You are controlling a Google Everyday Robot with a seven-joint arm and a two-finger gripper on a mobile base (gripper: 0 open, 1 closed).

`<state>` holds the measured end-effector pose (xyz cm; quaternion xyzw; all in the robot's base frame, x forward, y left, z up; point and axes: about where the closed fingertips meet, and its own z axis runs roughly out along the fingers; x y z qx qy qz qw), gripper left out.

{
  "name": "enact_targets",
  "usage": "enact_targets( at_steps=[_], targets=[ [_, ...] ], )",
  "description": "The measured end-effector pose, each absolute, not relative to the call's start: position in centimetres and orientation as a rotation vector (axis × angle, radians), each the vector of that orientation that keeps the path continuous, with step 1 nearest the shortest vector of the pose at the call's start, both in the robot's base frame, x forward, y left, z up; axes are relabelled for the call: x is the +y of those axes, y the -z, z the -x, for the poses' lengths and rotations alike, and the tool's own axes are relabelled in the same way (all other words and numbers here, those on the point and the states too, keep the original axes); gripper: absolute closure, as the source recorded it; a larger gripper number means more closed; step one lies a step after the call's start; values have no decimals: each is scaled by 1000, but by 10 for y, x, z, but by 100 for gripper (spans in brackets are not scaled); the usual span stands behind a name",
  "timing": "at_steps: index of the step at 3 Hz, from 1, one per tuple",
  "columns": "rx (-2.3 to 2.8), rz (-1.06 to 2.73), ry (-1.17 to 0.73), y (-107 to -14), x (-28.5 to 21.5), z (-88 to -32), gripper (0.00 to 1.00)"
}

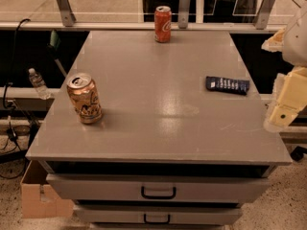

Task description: Move rxbar blueberry near coke can

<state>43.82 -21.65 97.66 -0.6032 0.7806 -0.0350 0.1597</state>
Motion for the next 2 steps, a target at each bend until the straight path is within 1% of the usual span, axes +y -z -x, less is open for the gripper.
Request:
enact_targets(
  at_steps=[1, 2],
  targets=[
    [2230, 1724, 100, -977, -217, -438, 0],
    [2196, 1685, 68, -968, -220, -468, 0]
  ],
)
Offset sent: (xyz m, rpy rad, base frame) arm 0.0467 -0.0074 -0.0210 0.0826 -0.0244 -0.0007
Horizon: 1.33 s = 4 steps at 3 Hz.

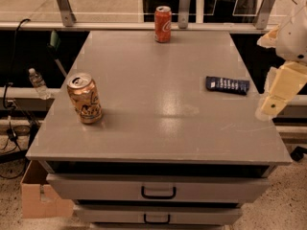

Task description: Move rxbar blueberry near coke can

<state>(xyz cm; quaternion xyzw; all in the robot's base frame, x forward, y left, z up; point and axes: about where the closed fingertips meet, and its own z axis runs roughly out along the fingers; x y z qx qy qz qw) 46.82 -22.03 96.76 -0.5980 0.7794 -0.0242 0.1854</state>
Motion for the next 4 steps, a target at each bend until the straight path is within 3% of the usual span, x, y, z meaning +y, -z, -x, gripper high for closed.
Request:
enact_targets(
  at_steps=[2, 4],
  targets=[
    [2220, 1581, -44, -912, -249, -570, 0],
    [2294, 1511, -185, -843, -262, -630, 0]
  ],
)
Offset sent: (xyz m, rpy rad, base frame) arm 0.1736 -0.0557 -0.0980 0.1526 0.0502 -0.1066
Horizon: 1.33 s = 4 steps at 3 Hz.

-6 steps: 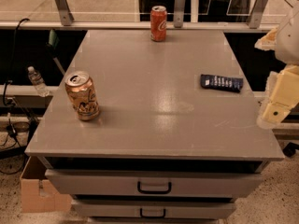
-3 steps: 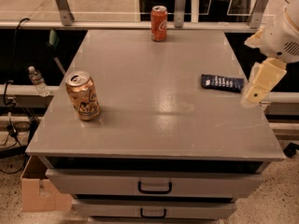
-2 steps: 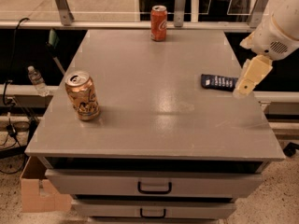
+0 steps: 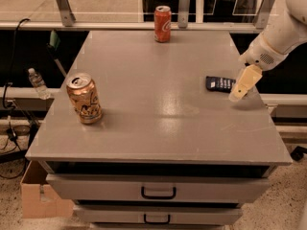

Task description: Move rxbar blueberry near coke can

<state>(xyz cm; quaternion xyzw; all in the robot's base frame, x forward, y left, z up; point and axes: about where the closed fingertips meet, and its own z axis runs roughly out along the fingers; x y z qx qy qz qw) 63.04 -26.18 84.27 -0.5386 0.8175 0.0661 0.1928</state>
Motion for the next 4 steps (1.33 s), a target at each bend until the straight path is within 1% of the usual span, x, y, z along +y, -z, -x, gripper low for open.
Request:
enact_targets(
  at_steps=[1, 4],
  targets=[
    [2315, 1499, -240, -819, -260, -638, 17],
    [2318, 1490, -267, -832, -258, -640, 87]
  ],
)
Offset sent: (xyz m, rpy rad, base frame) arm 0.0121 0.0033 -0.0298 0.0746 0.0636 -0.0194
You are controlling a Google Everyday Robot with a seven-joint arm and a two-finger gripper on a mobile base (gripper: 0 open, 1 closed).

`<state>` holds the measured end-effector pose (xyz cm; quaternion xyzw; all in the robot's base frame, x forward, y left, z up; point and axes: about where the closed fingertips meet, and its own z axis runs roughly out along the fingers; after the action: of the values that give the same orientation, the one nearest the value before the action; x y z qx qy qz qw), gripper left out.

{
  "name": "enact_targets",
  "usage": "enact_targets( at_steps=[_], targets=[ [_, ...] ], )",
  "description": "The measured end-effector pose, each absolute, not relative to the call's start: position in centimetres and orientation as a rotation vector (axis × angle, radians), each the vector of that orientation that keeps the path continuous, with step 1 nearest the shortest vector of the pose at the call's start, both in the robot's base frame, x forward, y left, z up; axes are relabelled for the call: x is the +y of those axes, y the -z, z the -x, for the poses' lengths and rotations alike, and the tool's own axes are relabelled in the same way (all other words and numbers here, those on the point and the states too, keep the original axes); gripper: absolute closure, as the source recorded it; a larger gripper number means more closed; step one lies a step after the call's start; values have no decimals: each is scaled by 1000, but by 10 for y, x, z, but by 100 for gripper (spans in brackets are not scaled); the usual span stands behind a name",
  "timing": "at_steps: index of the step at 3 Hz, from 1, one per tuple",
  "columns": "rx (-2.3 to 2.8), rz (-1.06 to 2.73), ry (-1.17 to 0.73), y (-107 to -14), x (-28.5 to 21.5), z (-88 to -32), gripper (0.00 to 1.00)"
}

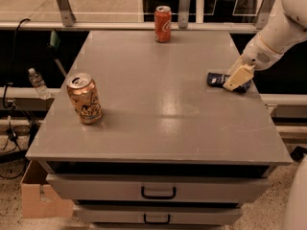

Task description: Move rxbar blueberry near coke can

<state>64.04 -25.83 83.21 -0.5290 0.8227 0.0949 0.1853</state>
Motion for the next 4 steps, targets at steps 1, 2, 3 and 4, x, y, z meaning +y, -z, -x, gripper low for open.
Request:
enact_targets(
  at_steps=[1, 2, 3, 4],
  targets=[
    [2318, 1490, -267, -836, -258, -640, 100],
    [2209, 1517, -243, -876, -242, -627, 100],
    [2014, 1494, -151, -973, -223, -595, 100],
    [2014, 1494, -151, -973, -223, -595, 100]
  ],
)
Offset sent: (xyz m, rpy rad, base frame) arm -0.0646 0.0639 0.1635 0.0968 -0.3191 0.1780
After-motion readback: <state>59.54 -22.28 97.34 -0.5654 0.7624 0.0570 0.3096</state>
